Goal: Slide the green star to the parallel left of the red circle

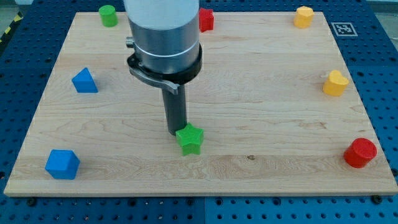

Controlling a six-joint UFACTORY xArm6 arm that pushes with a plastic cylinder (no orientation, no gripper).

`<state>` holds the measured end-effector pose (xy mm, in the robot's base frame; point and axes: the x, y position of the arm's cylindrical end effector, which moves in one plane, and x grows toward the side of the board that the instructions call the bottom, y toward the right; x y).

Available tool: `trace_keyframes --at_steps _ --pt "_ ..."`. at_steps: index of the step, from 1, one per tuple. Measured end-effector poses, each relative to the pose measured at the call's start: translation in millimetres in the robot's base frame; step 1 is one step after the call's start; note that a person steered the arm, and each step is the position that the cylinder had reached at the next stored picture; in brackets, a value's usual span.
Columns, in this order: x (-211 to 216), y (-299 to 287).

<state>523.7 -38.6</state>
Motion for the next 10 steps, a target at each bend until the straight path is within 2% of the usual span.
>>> trace_keyframes --at_steps 2,5,8,10 --pt "30 6" --pt "50 -7" --pt "51 29" --pt "41 -18"
